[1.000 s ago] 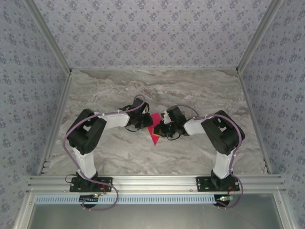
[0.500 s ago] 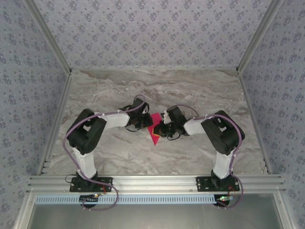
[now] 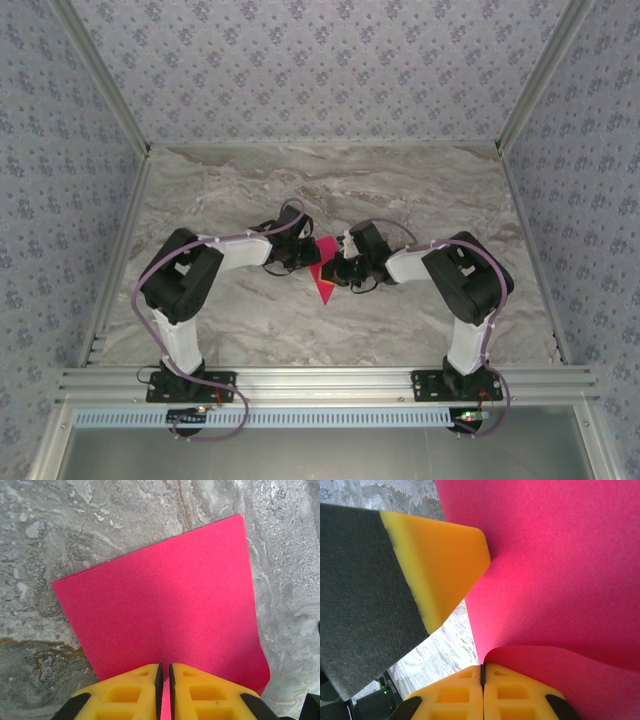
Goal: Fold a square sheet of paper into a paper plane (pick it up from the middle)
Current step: Third fold the triangle at the center of the table.
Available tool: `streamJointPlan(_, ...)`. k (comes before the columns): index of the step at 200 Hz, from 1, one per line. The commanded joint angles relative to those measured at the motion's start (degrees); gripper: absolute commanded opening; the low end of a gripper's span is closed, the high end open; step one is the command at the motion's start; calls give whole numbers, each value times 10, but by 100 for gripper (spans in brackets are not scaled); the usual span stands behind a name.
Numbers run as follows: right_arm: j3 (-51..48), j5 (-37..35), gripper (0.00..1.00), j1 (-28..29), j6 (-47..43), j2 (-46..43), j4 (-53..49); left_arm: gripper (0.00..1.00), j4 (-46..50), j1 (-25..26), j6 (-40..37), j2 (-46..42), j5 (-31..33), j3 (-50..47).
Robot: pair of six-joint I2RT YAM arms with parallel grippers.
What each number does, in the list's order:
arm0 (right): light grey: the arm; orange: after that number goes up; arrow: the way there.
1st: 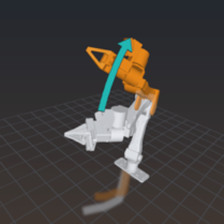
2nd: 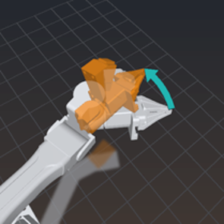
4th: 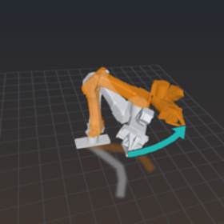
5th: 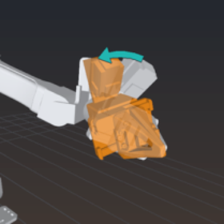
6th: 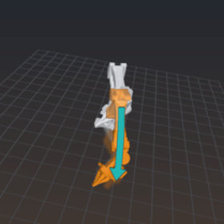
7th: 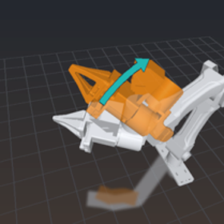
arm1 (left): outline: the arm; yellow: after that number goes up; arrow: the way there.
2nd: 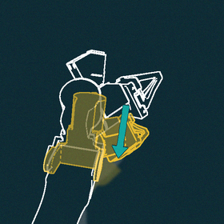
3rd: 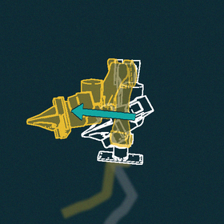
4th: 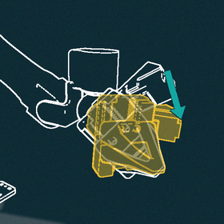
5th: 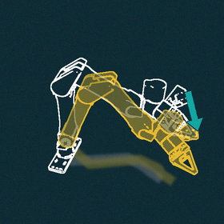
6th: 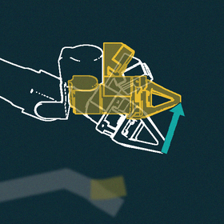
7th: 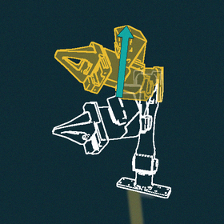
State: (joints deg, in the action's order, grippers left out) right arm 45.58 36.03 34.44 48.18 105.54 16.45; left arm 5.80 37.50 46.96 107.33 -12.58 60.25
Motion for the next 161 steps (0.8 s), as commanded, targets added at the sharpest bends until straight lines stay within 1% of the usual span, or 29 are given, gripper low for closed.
streamJointPlan(1, 13, 4, 6, 2, -19, 4, -7, 15, 28, 1, -7, 18, -2, 1)
streamJointPlan(161, 23, 10, 6, 3, -28, 22, -15, 15, 30, 1, -8, 17, -3, 0)
